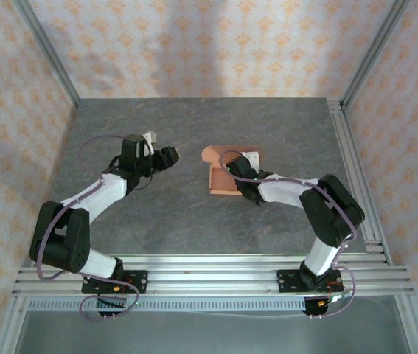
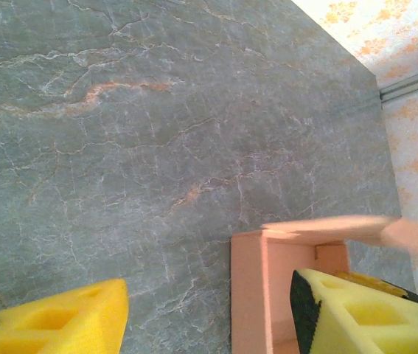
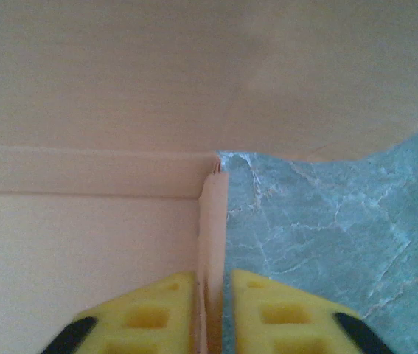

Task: Fold the paper box

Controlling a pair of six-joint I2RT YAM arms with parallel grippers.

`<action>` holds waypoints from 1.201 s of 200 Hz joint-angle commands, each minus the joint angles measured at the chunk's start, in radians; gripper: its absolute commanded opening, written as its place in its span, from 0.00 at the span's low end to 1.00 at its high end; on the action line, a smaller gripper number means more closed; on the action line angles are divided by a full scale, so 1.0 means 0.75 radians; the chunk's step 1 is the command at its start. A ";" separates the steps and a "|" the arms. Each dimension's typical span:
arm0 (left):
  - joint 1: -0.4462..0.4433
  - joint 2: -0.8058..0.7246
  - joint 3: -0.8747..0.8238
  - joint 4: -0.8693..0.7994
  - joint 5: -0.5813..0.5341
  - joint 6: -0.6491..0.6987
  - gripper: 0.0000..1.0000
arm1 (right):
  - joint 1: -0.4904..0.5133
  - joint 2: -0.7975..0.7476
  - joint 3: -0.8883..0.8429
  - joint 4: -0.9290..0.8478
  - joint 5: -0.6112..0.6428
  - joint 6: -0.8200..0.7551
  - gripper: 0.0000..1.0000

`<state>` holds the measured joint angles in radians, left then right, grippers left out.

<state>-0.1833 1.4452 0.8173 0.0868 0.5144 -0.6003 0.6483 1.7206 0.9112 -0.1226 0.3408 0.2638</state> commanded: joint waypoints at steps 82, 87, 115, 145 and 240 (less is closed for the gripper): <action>-0.023 0.062 0.074 -0.014 0.030 0.131 0.66 | -0.052 -0.302 -0.060 0.025 -0.120 0.030 0.55; -0.033 0.076 0.097 -0.038 0.040 0.170 0.68 | -0.066 -0.326 -0.068 0.031 -0.146 0.026 0.56; -0.137 0.136 0.248 -0.202 0.021 0.401 0.71 | -0.153 -0.472 -0.136 0.117 -0.477 -0.188 0.63; -0.154 0.152 0.286 -0.110 0.181 0.562 0.72 | -0.317 -0.597 -0.115 0.043 -0.816 -0.386 0.69; -0.152 0.545 1.041 -0.926 0.446 1.440 0.78 | -0.486 -0.541 0.226 -0.431 -1.072 -0.829 0.81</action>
<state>-0.3031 1.7775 1.4864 -0.3809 0.7918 0.2451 0.3035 1.3140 1.0363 -0.3359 -0.4107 -0.2638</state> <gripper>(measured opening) 0.776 0.807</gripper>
